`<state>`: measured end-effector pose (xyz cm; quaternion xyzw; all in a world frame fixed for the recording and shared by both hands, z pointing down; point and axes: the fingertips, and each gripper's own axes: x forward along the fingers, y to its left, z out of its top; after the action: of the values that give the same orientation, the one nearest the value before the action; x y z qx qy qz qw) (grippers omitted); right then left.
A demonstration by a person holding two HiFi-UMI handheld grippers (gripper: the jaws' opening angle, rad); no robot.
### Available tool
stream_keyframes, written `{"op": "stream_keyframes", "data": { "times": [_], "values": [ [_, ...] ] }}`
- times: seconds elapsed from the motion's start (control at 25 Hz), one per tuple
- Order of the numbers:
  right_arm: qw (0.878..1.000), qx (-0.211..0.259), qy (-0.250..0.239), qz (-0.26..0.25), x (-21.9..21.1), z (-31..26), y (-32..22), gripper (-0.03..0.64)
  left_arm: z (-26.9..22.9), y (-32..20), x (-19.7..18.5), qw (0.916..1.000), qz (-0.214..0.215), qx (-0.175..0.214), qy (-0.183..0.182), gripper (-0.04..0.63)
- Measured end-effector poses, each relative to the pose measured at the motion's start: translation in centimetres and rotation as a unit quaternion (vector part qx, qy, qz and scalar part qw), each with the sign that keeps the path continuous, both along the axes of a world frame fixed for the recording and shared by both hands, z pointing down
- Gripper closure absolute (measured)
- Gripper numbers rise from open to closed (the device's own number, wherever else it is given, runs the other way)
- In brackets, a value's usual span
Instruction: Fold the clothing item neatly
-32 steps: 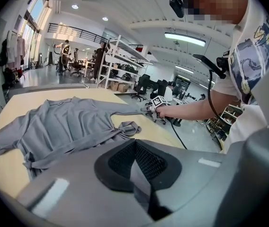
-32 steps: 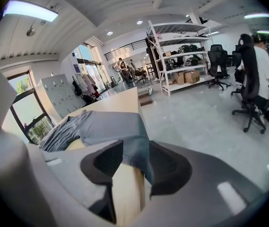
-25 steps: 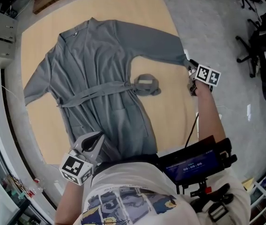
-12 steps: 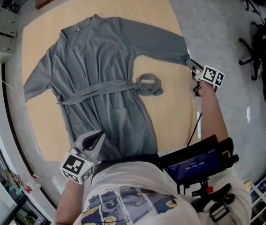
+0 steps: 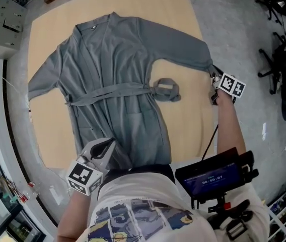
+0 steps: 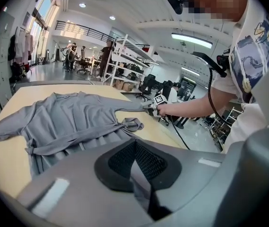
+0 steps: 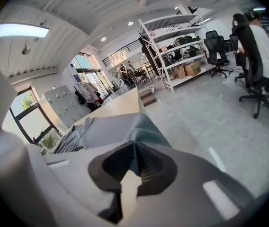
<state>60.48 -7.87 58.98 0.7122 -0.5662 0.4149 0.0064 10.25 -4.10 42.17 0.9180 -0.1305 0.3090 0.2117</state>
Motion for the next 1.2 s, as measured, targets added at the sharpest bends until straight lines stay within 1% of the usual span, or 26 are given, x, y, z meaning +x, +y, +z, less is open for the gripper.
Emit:
{"op": "stream_keyframes", "data": {
  "times": [0.16, 0.32, 0.48, 0.64, 0.88, 1.0, 1.2],
  "values": [
    [1.0, 0.006, 0.016, -0.001, -0.5, -1.6, -0.8, 0.601, 0.0, 0.1, -1.0, 0.9999, -0.013, 0.0, 0.009, 0.589],
    [1.0, 0.022, 0.022, -0.001, -1.1, -3.8, -1.8, 0.601, -0.4, 0.2, -1.9, 0.9995, -0.024, 0.003, 0.021, 0.588],
    [0.999, 0.039, 0.029, -0.013, -2.6, -5.7, -3.6, 0.601, -0.5, 0.7, -3.0, 0.9992, -0.029, 0.009, 0.026, 0.588],
    [0.998, 0.051, 0.035, -0.029, -4.7, -7.1, -5.7, 0.601, -0.5, 1.1, -4.3, 0.999, -0.028, 0.027, 0.023, 0.588],
    [0.996, 0.064, 0.037, -0.056, -8.5, -8.8, -8.8, 0.601, -0.8, 1.2, -6.7, 0.9977, -0.05, 0.033, 0.031, 0.589],
    [0.994, 0.072, 0.034, -0.068, -10.5, -9.4, -10.2, 0.601, -0.5, 1.5, -7.9, 0.9975, -0.053, 0.037, 0.028, 0.588],
    [0.992, 0.08, 0.033, -0.096, -14.4, -10.2, -13.1, 0.601, -1.1, 1.7, -9.7, 0.9961, -0.063, 0.052, 0.032, 0.588]
  ]
}}
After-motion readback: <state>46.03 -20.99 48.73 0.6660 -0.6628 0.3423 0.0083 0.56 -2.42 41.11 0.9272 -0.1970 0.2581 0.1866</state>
